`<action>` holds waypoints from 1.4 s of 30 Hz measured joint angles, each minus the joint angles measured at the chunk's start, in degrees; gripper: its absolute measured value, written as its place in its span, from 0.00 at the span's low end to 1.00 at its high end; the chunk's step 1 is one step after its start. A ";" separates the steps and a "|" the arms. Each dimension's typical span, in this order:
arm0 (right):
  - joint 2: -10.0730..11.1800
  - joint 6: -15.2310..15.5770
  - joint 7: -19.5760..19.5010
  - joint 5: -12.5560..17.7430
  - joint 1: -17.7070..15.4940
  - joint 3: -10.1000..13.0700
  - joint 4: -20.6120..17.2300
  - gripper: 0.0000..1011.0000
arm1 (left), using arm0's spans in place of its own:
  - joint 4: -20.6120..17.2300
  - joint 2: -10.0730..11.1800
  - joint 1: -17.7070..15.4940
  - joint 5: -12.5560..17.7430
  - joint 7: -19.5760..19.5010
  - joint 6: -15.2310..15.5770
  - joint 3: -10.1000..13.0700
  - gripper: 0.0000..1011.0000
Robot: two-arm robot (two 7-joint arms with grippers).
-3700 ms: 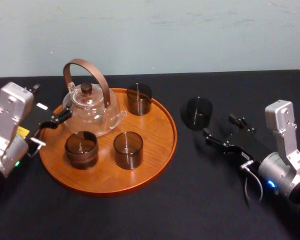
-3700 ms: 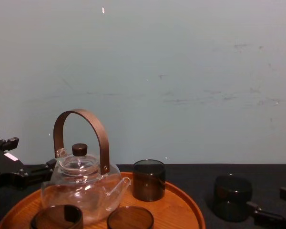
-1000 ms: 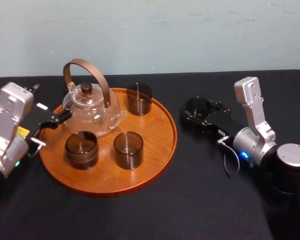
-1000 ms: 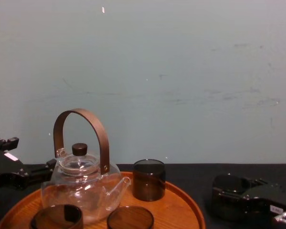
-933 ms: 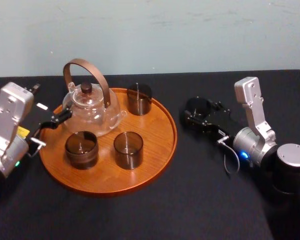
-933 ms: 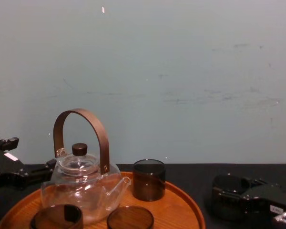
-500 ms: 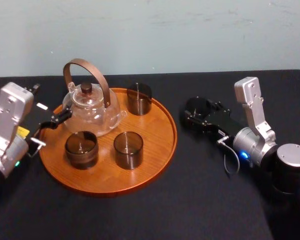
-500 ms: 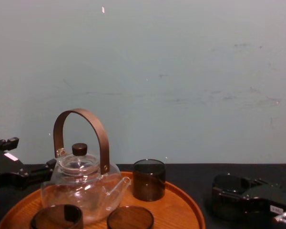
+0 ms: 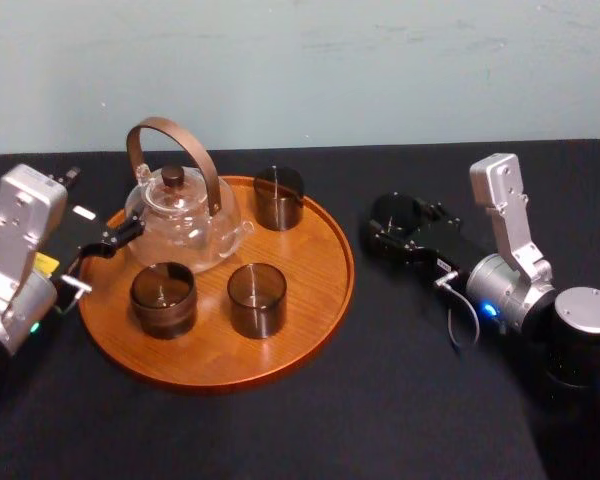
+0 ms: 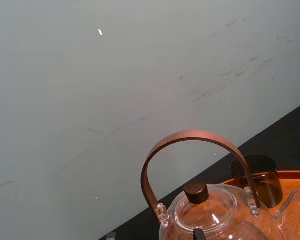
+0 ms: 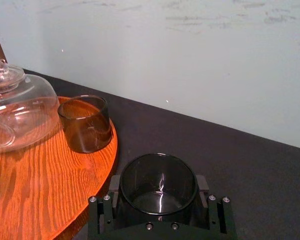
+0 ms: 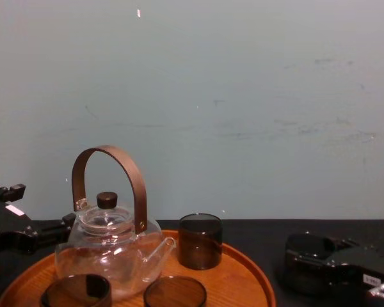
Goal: Pick up the glass from the table and place it on the tray.
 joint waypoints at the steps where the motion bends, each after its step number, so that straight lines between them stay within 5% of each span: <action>1: 0.06 -0.08 0.16 0.14 -0.02 0.07 -0.17 0.89 | 0.00 0.00 0.00 0.00 0.00 0.00 0.00 0.99; 42: 3.37 0.97 2.29 1.26 -4.91 -2.81 -15.65 0.89 | 0.00 0.00 0.00 0.00 0.00 0.00 0.00 0.99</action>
